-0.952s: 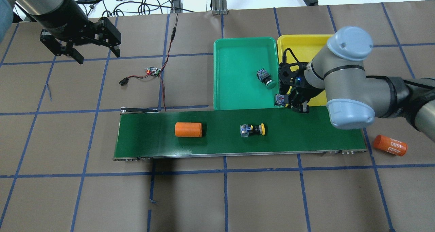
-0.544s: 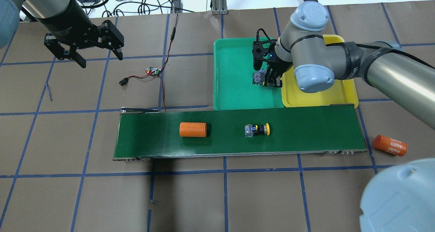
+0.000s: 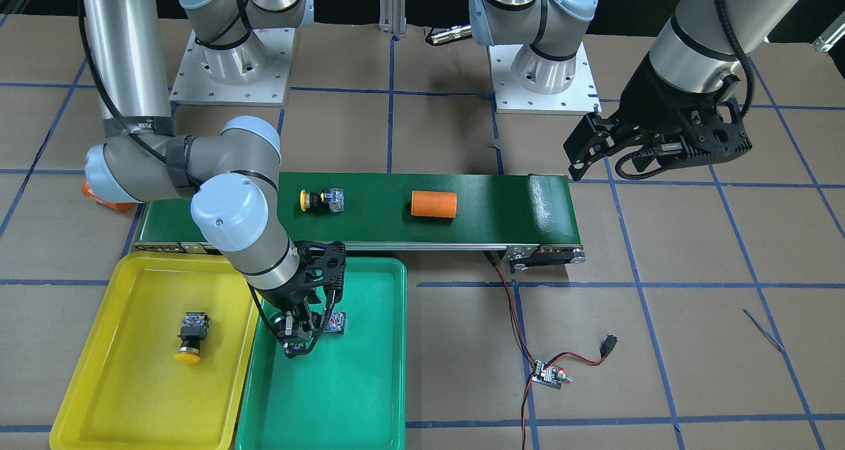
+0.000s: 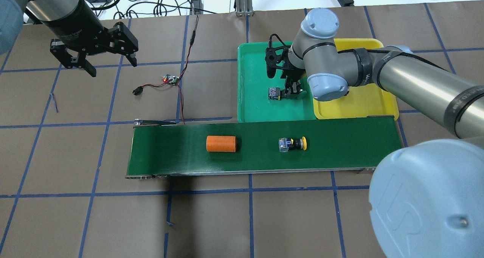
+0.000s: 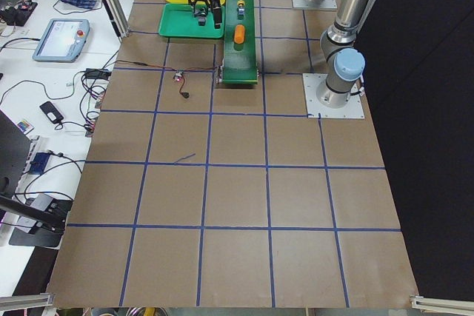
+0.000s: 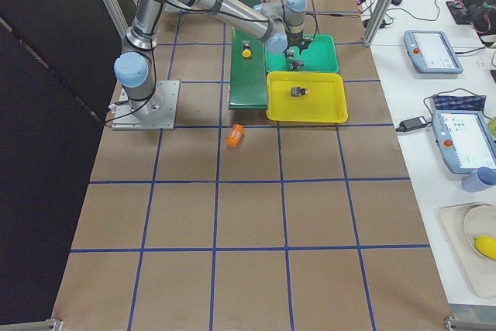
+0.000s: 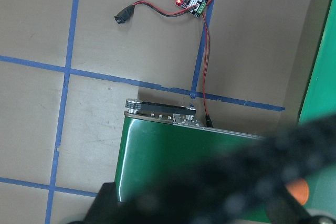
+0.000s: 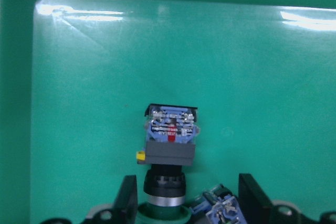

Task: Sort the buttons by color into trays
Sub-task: 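Open the right gripper to drop the green button in the green tray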

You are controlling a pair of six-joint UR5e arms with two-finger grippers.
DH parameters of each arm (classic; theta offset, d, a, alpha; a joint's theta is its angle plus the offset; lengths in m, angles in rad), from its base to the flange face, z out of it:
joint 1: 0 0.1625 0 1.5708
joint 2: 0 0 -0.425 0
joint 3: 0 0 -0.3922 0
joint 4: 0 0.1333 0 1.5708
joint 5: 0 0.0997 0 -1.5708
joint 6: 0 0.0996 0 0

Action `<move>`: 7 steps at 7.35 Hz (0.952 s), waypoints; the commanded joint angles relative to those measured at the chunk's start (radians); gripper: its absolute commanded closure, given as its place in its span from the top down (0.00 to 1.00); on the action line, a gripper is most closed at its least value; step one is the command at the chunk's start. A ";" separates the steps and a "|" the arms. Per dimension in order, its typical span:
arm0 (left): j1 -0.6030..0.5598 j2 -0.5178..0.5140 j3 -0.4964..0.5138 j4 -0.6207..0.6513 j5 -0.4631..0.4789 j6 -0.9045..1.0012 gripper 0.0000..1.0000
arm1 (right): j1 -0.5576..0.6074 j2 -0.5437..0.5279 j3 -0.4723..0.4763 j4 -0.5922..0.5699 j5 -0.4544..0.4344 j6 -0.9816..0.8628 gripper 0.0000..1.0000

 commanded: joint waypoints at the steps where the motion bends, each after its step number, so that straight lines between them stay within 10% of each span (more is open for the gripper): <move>1: 0.000 0.000 0.000 0.000 -0.001 -0.003 1.00 | -0.049 -0.013 -0.011 0.014 -0.022 -0.005 0.75; 7: 0.000 -0.001 -0.001 0.000 -0.001 -0.004 1.00 | -0.136 -0.260 0.028 0.391 -0.123 -0.094 0.77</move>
